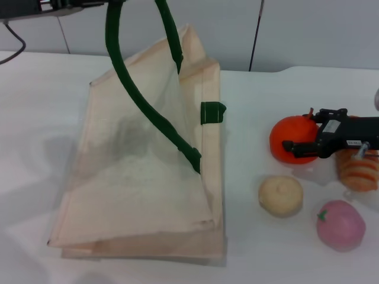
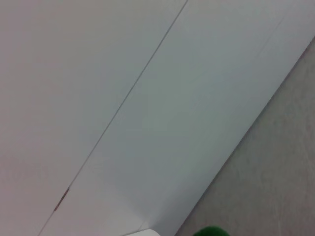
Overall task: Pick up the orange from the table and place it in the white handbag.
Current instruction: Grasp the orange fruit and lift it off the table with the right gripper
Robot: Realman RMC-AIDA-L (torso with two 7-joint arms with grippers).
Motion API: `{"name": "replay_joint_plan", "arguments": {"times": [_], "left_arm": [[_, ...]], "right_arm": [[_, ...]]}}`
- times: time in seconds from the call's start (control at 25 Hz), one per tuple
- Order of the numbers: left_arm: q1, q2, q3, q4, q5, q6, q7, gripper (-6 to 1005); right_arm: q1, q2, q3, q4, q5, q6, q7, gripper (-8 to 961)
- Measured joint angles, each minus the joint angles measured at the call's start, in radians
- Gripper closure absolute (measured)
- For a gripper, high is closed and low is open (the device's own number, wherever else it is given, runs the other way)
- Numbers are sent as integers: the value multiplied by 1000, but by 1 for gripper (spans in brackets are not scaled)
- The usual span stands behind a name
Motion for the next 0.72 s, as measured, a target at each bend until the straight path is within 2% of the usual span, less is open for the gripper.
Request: {"name": "replay_joint_plan", "arguments": {"times": [0.44,0.64,0.72], "left_arm": [[9,2,0,4,-11,0,-1,862],[12,2,0,4,-11,0,-2,862],[13,2,0,5,-11,0,-2,862]], "right_arm": [[2,0,-15,-1,7,-13,12,105],[2,0,-14,-8,9,-14,35,310],[2,0,-14,-9,9,-14,39,331]]}}
